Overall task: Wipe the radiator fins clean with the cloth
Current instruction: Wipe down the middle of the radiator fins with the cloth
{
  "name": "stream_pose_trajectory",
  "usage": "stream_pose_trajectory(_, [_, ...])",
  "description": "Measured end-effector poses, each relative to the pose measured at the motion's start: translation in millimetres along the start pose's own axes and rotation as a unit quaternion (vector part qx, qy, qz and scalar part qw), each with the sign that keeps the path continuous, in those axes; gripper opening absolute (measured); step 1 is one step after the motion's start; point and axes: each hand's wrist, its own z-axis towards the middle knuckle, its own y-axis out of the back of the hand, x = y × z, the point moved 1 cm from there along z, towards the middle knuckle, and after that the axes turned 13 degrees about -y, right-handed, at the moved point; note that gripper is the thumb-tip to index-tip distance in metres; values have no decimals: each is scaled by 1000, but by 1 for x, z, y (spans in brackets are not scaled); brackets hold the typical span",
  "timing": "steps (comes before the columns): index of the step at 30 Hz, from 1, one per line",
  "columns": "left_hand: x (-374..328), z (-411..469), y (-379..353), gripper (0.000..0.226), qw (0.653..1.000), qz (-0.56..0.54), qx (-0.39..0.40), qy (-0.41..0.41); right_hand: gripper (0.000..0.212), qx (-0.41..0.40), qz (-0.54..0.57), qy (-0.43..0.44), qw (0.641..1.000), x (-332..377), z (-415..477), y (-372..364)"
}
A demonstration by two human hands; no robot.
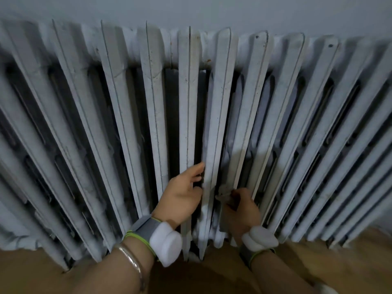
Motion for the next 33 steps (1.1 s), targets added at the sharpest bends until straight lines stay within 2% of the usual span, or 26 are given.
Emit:
stream_pose_trajectory(3, [-1, -2, 10, 49, 996, 47, -58, -40, 25, -22, 54, 40, 997, 26, -7, 11])
stream_pose_trajectory(7, [-2, -4, 25, 37, 980, 79, -158, -89, 28, -70, 104, 151, 981, 74, -10, 25])
stream_pose_trajectory(11, [-3, -2, 30, 46, 970, 81, -221, -65, 29, -144, 113, 232, 955, 111, -1, 30])
stream_pose_trajectory(13, [-4, -1, 28, 49, 971, 84, -218, -49, 29, -189, 99, 254, 943, 119, 7, 27])
stream_pose_trajectory(15, [-2, 0, 26, 52, 976, 83, -198, -37, 31, -199, 82, 258, 942, 118, 14, 20])
stream_pose_trajectory(20, [6, 4, 25, 54, 984, 59, -166, -7, 38, -182, 49, 255, 948, 100, 14, 3])
stream_pose_trajectory(24, [6, 5, 23, 54, 989, 33, -145, 7, 22, -180, 54, 258, 948, 84, 12, -5])
stream_pose_trajectory(33, [6, 8, 21, 56, 990, 1, -133, 36, 16, -122, 48, 252, 959, 44, -4, -28])
